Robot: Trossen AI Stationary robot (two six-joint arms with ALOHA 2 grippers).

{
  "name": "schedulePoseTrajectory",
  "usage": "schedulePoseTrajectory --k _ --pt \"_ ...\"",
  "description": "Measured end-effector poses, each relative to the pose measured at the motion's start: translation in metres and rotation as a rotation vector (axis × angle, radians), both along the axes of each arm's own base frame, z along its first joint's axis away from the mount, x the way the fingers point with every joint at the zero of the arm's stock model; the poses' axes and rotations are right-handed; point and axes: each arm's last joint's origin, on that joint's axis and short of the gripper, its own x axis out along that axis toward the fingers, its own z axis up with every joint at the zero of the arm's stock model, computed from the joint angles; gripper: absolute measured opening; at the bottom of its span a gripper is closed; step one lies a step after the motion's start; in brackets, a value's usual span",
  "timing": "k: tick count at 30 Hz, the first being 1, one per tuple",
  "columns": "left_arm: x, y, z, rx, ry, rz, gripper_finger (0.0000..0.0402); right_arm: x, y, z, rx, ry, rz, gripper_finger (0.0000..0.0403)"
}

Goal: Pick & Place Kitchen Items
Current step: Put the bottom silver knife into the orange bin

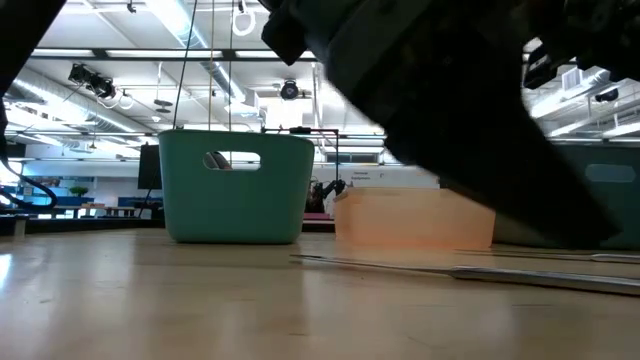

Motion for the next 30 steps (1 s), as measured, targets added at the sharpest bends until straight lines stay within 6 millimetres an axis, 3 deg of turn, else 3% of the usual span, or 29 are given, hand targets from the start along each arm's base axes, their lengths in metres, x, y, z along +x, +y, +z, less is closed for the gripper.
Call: schedulePoseTrajectory --k 14,22,26,30 --pt "0.000 0.017 -0.006 0.085 0.060 0.065 0.0241 0.000 0.000 0.000 -0.014 -0.002 -0.005 0.0025" --pt "0.000 0.021 -0.022 0.091 0.115 0.065 0.0239 0.000 0.000 0.000 -0.016 0.003 -0.005 0.0025" --pt "0.000 0.021 -0.024 0.094 0.119 0.070 0.0223 0.000 0.000 -0.001 -0.017 0.008 -0.005 0.0025" --pt "0.000 0.021 -0.025 0.094 0.128 0.070 0.0182 0.000 0.000 -0.001 -0.018 0.014 -0.005 0.0025"
